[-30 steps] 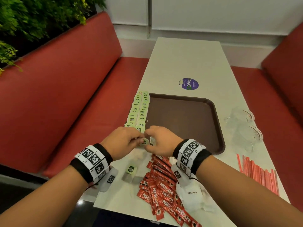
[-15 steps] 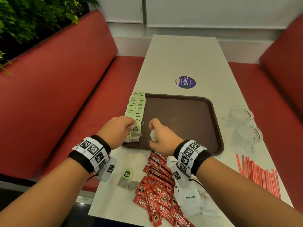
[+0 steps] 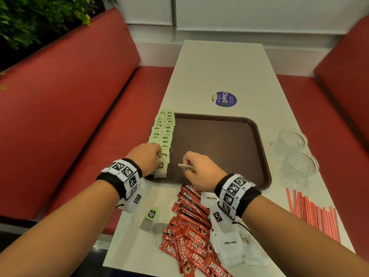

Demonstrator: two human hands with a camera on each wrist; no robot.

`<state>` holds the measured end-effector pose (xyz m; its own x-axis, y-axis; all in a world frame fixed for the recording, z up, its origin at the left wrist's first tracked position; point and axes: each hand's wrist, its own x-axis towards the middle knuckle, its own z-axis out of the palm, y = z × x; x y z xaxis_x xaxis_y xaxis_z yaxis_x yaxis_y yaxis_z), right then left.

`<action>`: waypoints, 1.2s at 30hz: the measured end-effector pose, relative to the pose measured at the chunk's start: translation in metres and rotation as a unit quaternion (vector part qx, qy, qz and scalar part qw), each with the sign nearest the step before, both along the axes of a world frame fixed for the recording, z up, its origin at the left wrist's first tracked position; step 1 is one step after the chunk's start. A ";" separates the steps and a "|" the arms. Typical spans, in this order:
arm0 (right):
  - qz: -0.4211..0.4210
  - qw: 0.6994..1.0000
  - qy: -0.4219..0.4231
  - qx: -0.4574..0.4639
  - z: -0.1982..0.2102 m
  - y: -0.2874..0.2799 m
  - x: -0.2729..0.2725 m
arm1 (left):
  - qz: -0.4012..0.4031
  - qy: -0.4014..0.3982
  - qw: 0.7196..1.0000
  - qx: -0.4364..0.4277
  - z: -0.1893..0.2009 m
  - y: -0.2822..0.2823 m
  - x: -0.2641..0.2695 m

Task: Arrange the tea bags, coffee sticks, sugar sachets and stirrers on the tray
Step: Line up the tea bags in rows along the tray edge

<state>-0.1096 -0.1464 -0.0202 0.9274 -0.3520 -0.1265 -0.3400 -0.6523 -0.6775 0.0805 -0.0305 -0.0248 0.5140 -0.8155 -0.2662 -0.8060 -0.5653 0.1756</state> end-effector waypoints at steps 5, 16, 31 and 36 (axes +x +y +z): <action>0.006 0.999 -0.001 -0.034 -0.006 -0.002 0.002 | -0.071 -0.013 0.994 0.081 -0.006 0.001 -0.009; 0.002 0.999 -0.016 -0.044 -0.015 -0.008 0.005 | -0.092 -0.010 0.995 0.022 -0.002 -0.007 -0.003; -0.015 0.998 -0.054 -0.044 -0.007 0.000 0.015 | -0.169 0.068 0.951 -0.252 0.027 0.004 -0.027; 0.014 0.997 0.015 -0.069 -0.005 0.002 0.010 | -0.080 0.067 0.967 -0.234 0.033 0.010 -0.007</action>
